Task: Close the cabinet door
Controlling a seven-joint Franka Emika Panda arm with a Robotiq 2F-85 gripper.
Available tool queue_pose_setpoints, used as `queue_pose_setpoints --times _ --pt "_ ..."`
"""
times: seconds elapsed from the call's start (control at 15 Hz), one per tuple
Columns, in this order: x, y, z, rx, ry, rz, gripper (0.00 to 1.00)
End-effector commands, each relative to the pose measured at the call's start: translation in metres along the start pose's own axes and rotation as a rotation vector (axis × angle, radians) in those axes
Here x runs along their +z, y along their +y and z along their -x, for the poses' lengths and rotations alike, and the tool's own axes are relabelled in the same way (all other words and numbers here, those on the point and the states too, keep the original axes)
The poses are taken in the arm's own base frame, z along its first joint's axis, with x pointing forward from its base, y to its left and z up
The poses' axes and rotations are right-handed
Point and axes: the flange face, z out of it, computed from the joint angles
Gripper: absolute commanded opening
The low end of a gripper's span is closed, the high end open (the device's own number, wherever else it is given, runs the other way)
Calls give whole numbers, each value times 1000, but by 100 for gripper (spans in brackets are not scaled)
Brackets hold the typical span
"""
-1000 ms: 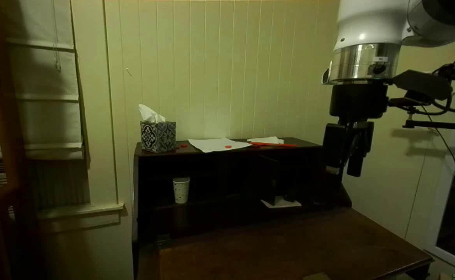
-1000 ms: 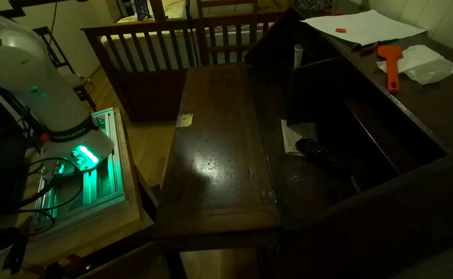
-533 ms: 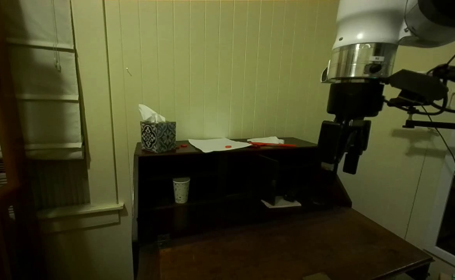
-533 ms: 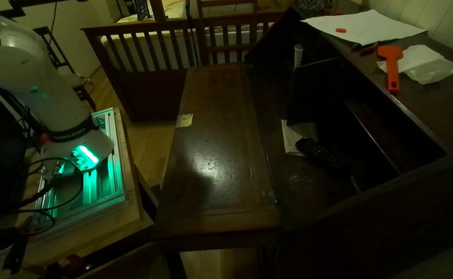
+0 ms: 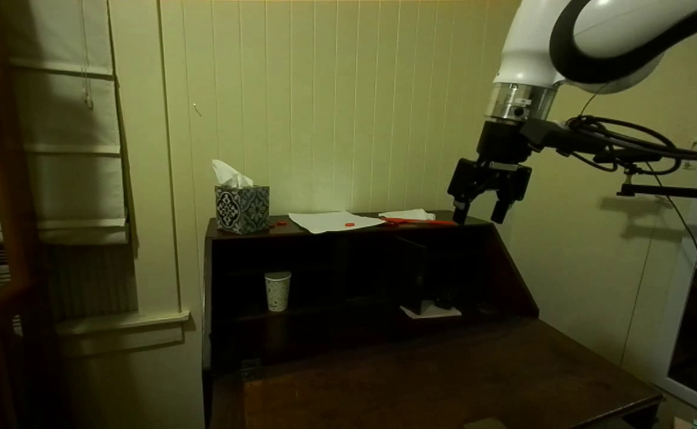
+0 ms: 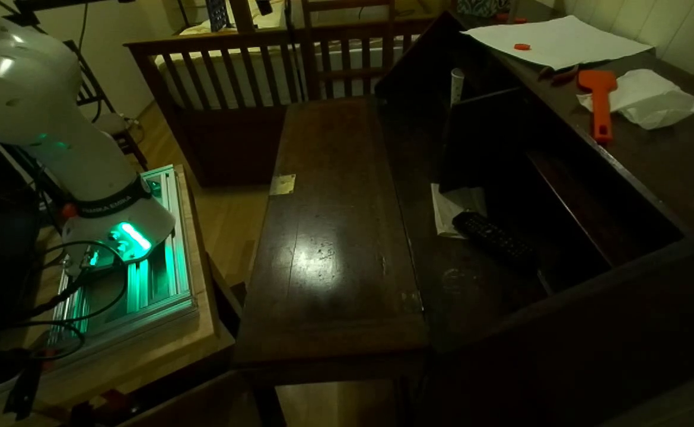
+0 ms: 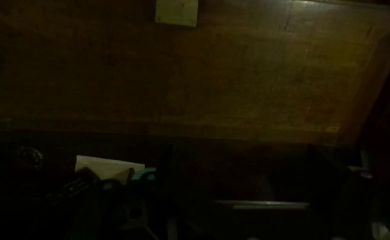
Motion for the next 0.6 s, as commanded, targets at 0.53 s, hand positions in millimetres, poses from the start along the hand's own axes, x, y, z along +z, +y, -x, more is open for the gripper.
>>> queue_pose_setpoints --times 0.53 --pt "28 79 -119 34 92 30 100"
